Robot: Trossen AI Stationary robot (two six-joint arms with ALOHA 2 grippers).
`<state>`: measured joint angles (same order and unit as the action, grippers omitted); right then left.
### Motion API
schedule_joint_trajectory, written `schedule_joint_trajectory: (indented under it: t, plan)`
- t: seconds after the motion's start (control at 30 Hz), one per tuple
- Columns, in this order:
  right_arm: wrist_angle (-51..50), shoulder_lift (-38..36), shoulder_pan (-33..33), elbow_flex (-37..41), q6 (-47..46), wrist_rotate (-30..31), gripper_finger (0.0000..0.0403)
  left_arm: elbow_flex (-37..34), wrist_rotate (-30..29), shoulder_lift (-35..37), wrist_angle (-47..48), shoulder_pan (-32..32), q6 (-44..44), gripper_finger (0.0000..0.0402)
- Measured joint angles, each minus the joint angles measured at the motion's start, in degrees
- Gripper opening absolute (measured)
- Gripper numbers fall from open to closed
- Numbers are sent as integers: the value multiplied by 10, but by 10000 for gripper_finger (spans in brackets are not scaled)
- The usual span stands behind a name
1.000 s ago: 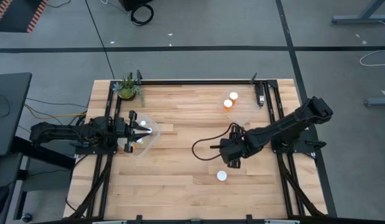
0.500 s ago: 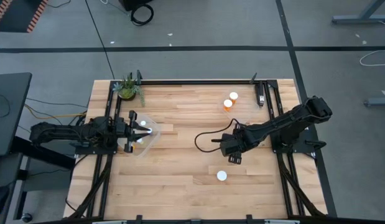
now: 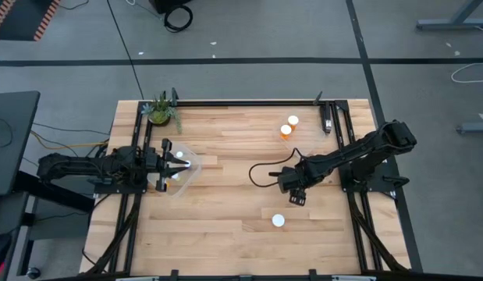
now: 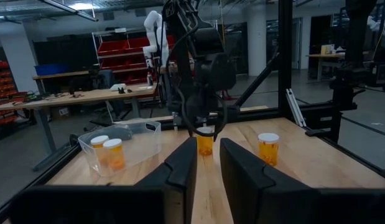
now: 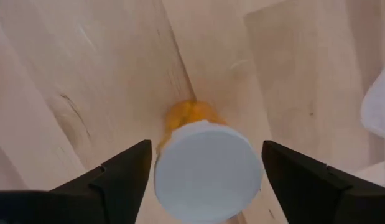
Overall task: Pick and place medicine bottles into bin by pill shape (circle, oval)
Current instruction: Put the large orange pill bottle into the right transparent bin
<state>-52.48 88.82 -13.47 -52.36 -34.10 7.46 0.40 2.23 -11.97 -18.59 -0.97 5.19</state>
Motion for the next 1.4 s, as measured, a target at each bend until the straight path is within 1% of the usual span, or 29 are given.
schedule_joint_trajectory:
  t: [0.13, 0.3, 0.43, 0.63, 0.77, 0.97, 1.17, 1.4]
  plan:
    - [2, 0, 0, 1, 0, -1, 279, 0, 0, 0, 0, 0, 0, 82]
    - [1, 0, 6, 1, 18, -3, 238, 0, 0, 0, 0, 0, 0, 76]
    - [-9, 0, 26, -9, 43, 7, 220, 0, 0, 0, 0, 0, 0, 74]
    - [-62, 0, 61, -63, 74, 44, 224, 0, 0, 0, 0, 0, 0, 80]
    - [-107, 0, 83, -111, 96, 89, 225, 0, 0, 0, 0, 0, 0, 82]
    - [-136, 0, 125, -164, 139, 127, 224, 0, 0, 0, 0, 0, 0, 76]
    - [-159, 0, 176, -188, 176, 141, 225, 0, 0, 0, 0, 0, 0, 81]
    - [-195, 0, 238, -189, 182, 166, 225, 0, 0, 0, 0, 0, 0, 82]
